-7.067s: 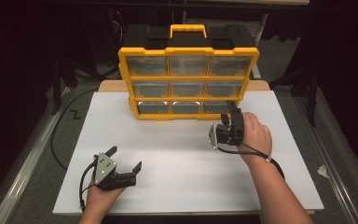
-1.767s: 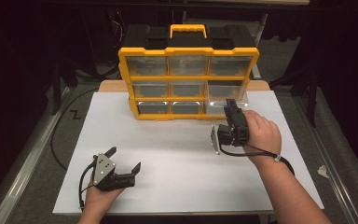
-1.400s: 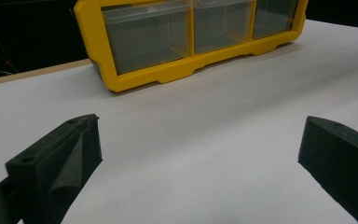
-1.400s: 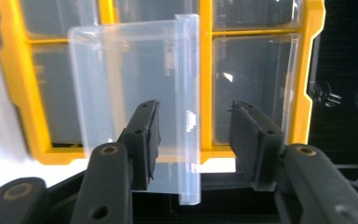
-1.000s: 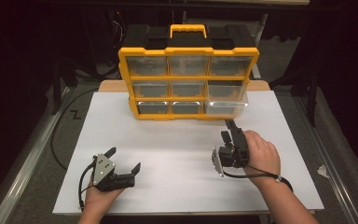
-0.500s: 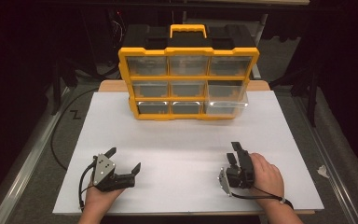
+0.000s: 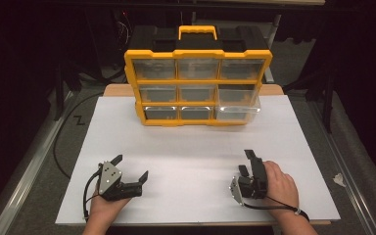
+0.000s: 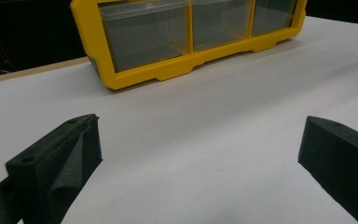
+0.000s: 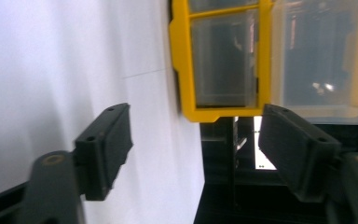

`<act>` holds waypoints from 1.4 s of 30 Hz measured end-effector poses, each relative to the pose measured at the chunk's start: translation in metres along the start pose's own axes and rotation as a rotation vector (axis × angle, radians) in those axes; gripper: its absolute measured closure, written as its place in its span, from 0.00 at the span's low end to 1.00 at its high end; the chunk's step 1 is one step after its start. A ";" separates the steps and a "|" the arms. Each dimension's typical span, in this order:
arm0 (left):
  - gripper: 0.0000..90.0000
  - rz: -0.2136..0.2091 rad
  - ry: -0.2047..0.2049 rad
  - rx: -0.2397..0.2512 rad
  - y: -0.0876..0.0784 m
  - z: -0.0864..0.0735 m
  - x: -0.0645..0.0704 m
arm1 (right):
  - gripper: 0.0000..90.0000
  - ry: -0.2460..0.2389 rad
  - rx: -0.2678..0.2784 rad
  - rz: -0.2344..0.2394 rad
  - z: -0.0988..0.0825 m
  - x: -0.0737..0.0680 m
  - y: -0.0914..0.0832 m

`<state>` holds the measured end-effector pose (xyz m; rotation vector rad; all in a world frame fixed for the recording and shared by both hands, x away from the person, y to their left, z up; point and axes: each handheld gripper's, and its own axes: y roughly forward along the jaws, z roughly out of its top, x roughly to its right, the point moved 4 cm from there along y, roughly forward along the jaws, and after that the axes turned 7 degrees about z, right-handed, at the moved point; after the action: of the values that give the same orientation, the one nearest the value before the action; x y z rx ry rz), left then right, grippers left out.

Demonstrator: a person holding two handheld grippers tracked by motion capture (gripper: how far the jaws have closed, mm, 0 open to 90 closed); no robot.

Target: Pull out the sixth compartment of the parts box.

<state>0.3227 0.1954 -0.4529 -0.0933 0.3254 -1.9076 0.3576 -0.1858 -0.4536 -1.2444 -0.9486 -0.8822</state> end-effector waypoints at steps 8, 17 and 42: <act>0.00 -0.001 0.004 -0.004 0.000 -0.001 0.000 | 0.12 -0.006 0.000 -0.021 -0.003 0.004 -0.002; 0.00 0.001 0.000 -0.003 0.000 0.000 0.000 | 0.01 -0.025 0.012 -0.023 -0.002 0.004 -0.003; 0.00 0.004 -0.033 0.005 -0.001 0.001 -0.004 | 0.01 0.925 0.152 0.273 -0.052 0.013 -0.012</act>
<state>0.3235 0.1989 -0.4510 -0.1210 0.2986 -1.9010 0.3565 -0.2388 -0.4408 -0.6733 -0.0959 -0.9961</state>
